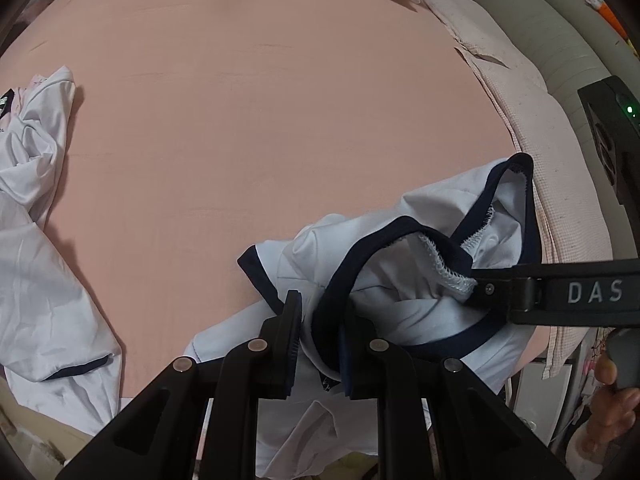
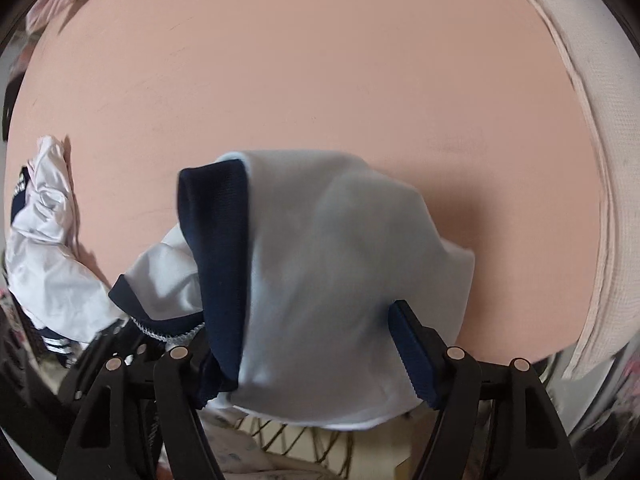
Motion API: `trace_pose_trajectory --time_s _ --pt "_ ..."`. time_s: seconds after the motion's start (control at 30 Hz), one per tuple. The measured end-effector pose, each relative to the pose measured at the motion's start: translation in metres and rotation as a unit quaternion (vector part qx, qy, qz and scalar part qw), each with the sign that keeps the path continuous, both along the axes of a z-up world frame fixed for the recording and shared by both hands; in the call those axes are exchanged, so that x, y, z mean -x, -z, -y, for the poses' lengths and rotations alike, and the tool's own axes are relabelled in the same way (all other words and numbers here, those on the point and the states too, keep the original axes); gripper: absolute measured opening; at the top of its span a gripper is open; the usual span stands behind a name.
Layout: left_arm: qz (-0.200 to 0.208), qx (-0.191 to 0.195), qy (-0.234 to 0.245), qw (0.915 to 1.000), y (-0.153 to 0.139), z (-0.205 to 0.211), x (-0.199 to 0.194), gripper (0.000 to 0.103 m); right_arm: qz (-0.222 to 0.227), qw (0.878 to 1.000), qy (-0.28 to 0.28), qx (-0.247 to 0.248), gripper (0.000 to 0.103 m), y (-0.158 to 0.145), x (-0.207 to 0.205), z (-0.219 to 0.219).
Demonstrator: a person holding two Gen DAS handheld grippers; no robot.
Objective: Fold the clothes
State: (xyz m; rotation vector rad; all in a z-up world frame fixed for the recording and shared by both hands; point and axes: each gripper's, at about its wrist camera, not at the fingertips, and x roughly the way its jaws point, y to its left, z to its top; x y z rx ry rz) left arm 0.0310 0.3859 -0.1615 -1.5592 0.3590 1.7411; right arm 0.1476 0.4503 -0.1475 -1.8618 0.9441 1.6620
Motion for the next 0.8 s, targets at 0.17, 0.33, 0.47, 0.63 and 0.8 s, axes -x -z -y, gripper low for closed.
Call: trace_pose_trajectory --time_s 0.17,0.33,0.47,0.63,0.8 --pt "0.003 -0.004 -0.001 1.0 0.0 -0.001 0.002 0.014 -0.019 1.0 0.011 -0.008 0.073 -0.008 -0.008 0.001" --pt "0.002 -0.005 0.0 1.0 0.0 -0.003 0.004 0.014 -0.055 0.998 0.019 -0.025 0.073 -0.015 -0.014 0.0" --pt "0.004 -0.006 -0.001 1.0 -0.001 -0.009 -0.002 0.014 -0.133 0.989 0.068 -0.006 0.073 -0.011 -0.03 -0.003" --pt "0.005 -0.012 -0.001 0.9999 0.002 -0.017 -0.002 0.014 -0.182 0.982 0.046 -0.029 0.073 -0.012 -0.043 0.002" --pt "0.001 -0.019 0.004 0.9998 0.0 -0.021 -0.004 0.014 -0.179 0.982 0.047 -0.028 0.073 -0.018 -0.049 0.001"
